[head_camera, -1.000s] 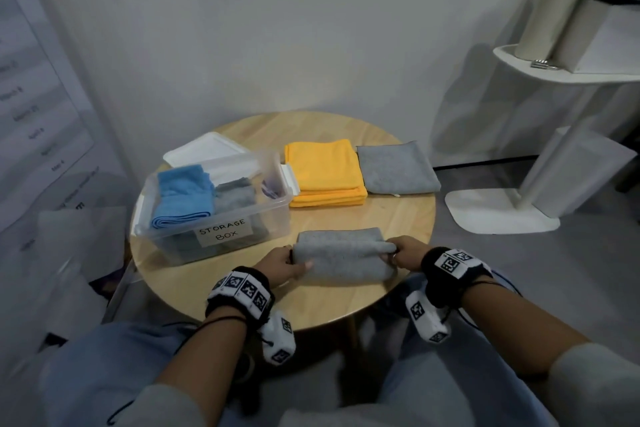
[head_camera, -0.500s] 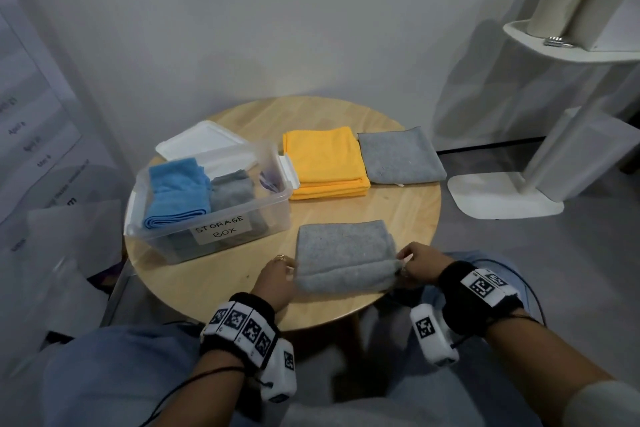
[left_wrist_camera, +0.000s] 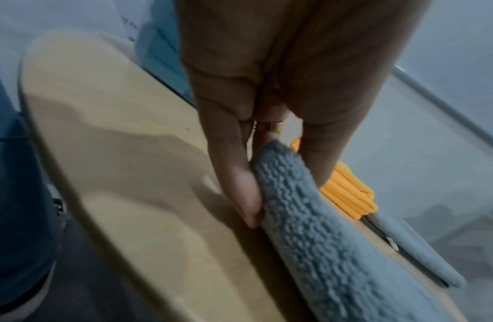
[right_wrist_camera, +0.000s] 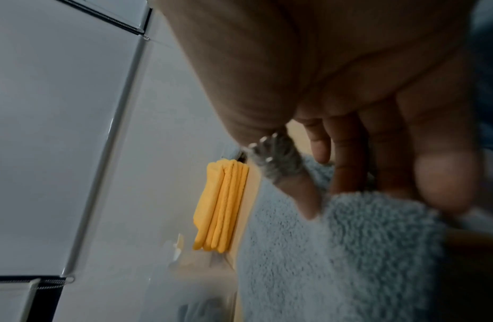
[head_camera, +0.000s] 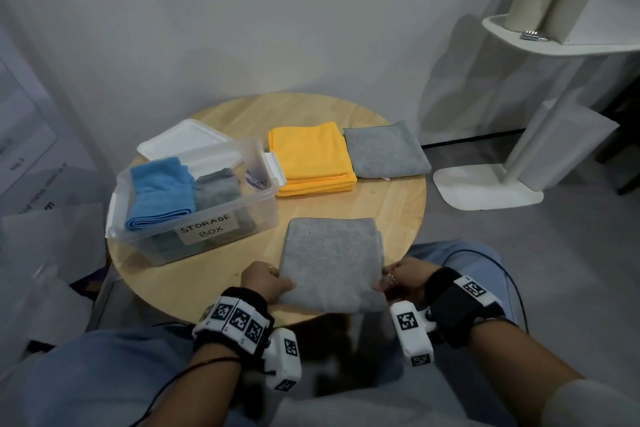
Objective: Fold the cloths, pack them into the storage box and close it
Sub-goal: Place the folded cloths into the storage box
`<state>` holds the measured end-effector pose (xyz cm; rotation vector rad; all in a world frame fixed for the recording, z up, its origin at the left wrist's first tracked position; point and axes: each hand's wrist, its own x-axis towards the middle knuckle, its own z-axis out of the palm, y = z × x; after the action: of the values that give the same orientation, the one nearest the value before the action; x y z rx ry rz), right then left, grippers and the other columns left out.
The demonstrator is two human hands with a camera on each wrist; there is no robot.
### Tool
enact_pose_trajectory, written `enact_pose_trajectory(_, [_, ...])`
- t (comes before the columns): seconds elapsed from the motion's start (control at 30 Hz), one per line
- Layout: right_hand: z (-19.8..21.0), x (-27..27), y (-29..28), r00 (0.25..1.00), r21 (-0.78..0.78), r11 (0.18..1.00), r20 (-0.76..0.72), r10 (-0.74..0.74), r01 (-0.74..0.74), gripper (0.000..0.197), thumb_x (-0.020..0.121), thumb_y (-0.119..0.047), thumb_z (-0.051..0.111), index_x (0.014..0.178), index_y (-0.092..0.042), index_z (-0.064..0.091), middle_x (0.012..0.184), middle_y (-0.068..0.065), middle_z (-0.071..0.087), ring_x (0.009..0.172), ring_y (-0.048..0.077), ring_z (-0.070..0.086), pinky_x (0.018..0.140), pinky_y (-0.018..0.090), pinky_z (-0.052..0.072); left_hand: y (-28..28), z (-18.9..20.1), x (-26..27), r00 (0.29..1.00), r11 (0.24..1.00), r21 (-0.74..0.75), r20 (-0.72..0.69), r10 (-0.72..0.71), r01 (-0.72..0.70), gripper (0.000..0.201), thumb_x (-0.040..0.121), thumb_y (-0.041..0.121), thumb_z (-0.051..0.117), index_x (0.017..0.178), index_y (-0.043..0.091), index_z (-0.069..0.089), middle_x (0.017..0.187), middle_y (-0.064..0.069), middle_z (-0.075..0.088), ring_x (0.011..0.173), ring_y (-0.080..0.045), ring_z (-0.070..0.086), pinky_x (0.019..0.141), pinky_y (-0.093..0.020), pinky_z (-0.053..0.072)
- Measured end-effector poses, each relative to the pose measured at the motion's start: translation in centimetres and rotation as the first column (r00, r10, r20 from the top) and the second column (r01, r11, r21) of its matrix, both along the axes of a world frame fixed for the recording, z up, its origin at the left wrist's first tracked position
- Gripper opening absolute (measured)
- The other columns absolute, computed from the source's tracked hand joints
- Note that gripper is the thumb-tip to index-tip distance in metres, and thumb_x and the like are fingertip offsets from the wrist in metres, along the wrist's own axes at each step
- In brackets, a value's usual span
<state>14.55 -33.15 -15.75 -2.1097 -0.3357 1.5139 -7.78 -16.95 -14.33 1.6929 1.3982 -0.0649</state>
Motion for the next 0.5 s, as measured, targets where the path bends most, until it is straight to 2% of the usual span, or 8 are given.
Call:
enact_pose_trajectory(0.03, [-0.4,0.0,0.0,0.999,0.007,1.000,0.035,0.015,-0.016,0.060,0.045,-0.023,0.088,0.094,0.005,0.065,0.096,0.021,0.068,0.091,0.039,0.065,0.086,0.050,0.054,-0.3,0.2,-0.1,0.998,0.997,0.067,-0.047,-0.042,0.045,0.020,0.076,0.018,0.076,0.072,0.006,0.061,0.084,-0.010,0.067,0.079,-0.024,0.063,0.074,-0.031,0.053])
enact_pose_trajectory(0.07, [0.1,-0.6,0.1,0.996,0.009,0.999,0.083,0.030,-0.031,0.047,0.055,-0.021,0.085,0.091,0.004,0.068,0.092,0.017,0.069,0.084,0.034,0.065,0.079,0.043,0.056,-0.6,0.3,-0.2,0.995,0.989,0.131,-0.076,-0.061,0.071,0.021,0.077,0.019,0.075,0.069,0.007,0.061,0.080,-0.008,0.065,0.078,-0.023,0.060,0.071,-0.028,0.048])
enact_pose_trajectory(0.13, [1.5,-1.8,0.1,0.986,0.050,0.999,0.167,0.010,-0.018,0.011,0.077,-0.013,0.073,0.075,-0.004,0.066,0.073,0.009,0.064,0.065,0.021,0.056,0.060,0.030,0.047,-0.9,0.7,-0.5,0.994,0.961,0.260,-0.078,-0.072,0.090,0.021,0.078,0.025,0.074,0.075,0.005,0.067,0.078,-0.006,0.065,0.076,-0.020,0.060,0.067,-0.025,0.042])
enact_pose_trajectory(0.2, [1.7,-2.2,0.2,0.978,0.062,0.998,0.209,-0.022,0.009,0.018,0.084,-0.009,0.064,0.067,-0.007,0.058,0.063,0.007,0.055,0.057,0.018,0.049,0.053,0.029,0.041,-1.2,0.9,-0.8,0.995,0.922,0.374,-0.060,-0.082,0.098,0.024,0.078,0.031,0.074,0.080,0.007,0.072,0.077,-0.005,0.068,0.073,-0.019,0.061,0.065,-0.024,0.041])
enact_pose_trajectory(0.27, [2.2,-2.6,0.1,0.981,0.048,0.999,0.193,-0.032,0.023,0.018,0.087,-0.008,0.059,0.071,-0.003,0.055,0.063,0.010,0.051,0.055,0.021,0.048,0.054,0.030,0.041,-1.3,0.9,-1.1,0.995,0.906,0.415,0.009,-0.096,0.083,0.024,0.077,0.032,0.074,0.084,0.009,0.073,0.080,-0.003,0.070,0.073,-0.015,0.061,0.066,-0.023,0.042])
enact_pose_trajectory(0.33, [2.8,-3.1,-0.5,0.989,0.064,0.994,0.113,-0.099,0.092,0.009,0.090,-0.005,0.054,0.082,0.000,0.055,0.067,0.011,0.052,0.056,0.021,0.051,0.052,0.028,0.045,-1.2,0.5,-1.3,0.982,0.929,0.367,0.148,-0.118,0.056,0.021,0.078,0.027,0.074,0.089,0.009,0.072,0.084,-0.002,0.069,0.078,-0.014,0.062,0.071,-0.024,0.046])
enact_pose_trajectory(0.4, [3.6,-3.9,-1.2,0.989,0.105,0.984,0.015,-0.147,0.144,0.006,0.090,-0.004,0.054,0.091,0.001,0.055,0.070,0.011,0.054,0.053,0.019,0.056,0.047,0.027,0.047,-1.4,0.3,-1.7,0.932,0.980,0.194,0.348,-0.104,0.037,0.015,0.082,0.017,0.071,0.093,0.007,0.067,0.091,-0.006,0.069,0.087,-0.021,0.065,0.081,-0.032,0.052])
enact_pose_trajectory(0.5, [4.0,-4.6,-1.6,0.973,0.151,0.964,-0.107,-0.203,0.218,0.026,0.088,-0.015,0.061,0.107,0.001,0.054,0.083,0.012,0.059,0.067,0.022,0.059,0.047,0.028,0.050,-1.7,0.5,-2.3,0.878,0.997,0.042,0.472,-0.078,0.065,0.006,0.089,0.009,0.061,0.093,0.009,0.058,0.092,-0.008,0.067,0.091,-0.024,0.064,0.084,-0.034,0.053])
